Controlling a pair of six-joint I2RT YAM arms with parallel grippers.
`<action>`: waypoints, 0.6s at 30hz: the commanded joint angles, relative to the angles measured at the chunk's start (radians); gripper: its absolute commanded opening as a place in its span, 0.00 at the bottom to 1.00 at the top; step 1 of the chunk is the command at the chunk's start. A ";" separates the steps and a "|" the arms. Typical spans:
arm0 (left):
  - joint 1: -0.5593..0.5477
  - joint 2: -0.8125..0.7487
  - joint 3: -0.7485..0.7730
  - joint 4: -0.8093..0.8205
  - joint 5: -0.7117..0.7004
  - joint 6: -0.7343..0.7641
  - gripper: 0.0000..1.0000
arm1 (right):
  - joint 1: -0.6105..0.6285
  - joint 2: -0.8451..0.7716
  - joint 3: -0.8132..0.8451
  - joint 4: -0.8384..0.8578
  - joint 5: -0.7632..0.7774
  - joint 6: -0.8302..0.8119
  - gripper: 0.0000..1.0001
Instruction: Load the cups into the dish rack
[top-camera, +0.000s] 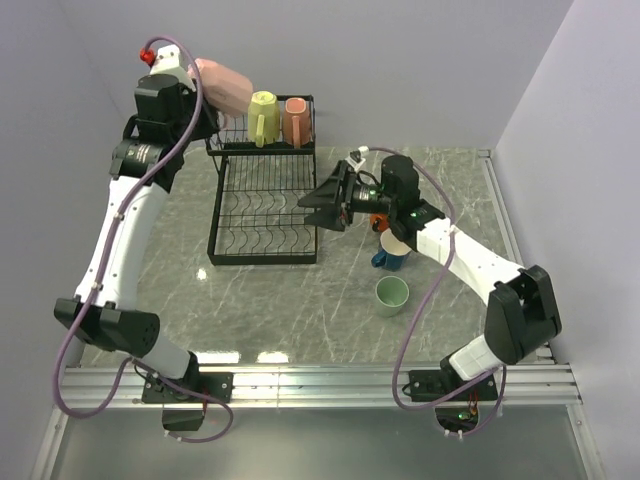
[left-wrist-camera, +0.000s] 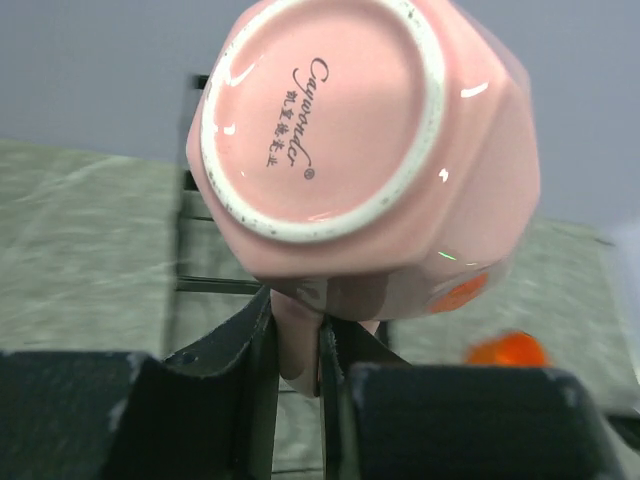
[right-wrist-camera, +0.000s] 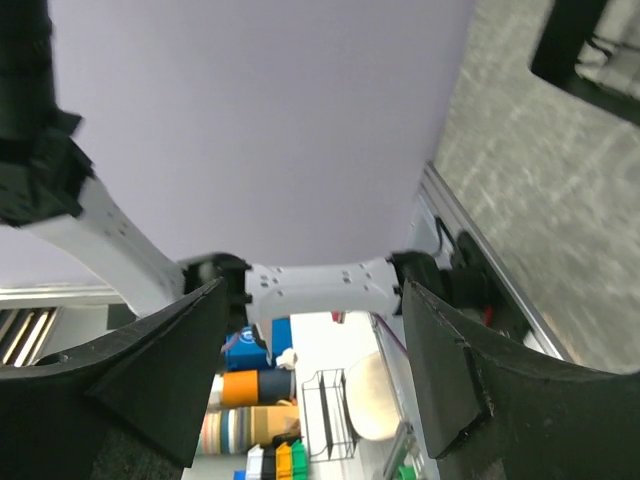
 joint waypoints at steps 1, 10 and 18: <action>-0.002 0.054 0.062 0.035 -0.255 0.118 0.00 | -0.019 -0.086 -0.041 -0.092 -0.033 -0.078 0.76; -0.035 0.238 0.151 0.047 -0.481 0.167 0.00 | -0.059 -0.171 -0.101 -0.283 -0.032 -0.177 0.75; -0.033 0.312 0.169 0.081 -0.504 0.187 0.00 | -0.079 -0.223 -0.140 -0.332 -0.012 -0.203 0.74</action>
